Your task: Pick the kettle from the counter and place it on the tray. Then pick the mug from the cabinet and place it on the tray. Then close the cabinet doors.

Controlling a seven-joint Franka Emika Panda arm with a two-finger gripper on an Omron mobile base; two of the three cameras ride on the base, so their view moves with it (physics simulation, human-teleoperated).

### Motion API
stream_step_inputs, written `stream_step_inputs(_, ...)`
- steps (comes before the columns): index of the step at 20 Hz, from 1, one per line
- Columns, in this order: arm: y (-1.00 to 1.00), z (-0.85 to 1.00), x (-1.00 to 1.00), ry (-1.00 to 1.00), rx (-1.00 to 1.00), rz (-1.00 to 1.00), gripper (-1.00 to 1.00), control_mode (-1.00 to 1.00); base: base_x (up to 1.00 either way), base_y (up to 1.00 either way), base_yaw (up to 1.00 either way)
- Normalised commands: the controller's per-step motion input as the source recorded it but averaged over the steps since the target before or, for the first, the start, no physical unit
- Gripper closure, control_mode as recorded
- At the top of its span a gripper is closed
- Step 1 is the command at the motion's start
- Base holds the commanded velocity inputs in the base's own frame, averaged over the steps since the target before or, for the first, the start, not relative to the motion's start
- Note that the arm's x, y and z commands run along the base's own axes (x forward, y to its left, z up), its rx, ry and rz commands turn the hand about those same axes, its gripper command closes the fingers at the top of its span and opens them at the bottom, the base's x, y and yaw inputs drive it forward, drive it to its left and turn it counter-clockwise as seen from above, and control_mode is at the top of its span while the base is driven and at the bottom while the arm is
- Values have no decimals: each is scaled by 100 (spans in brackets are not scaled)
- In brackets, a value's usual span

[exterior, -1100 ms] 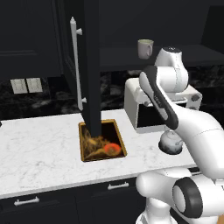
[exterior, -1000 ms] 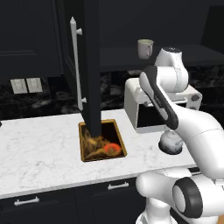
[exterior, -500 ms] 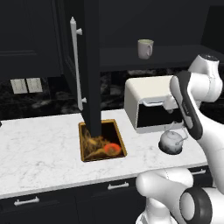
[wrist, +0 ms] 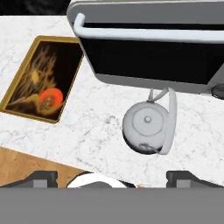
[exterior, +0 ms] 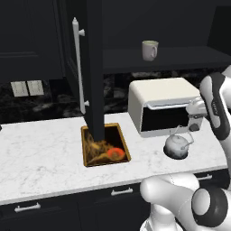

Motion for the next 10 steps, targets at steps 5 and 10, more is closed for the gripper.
stream_step_inputs(5,-40,-55,10,0,5,6,-100,-100,0,0,0)
stream_step_inputs(10,-14,-72,24,0,0,10,-100,-100,0,0,0)
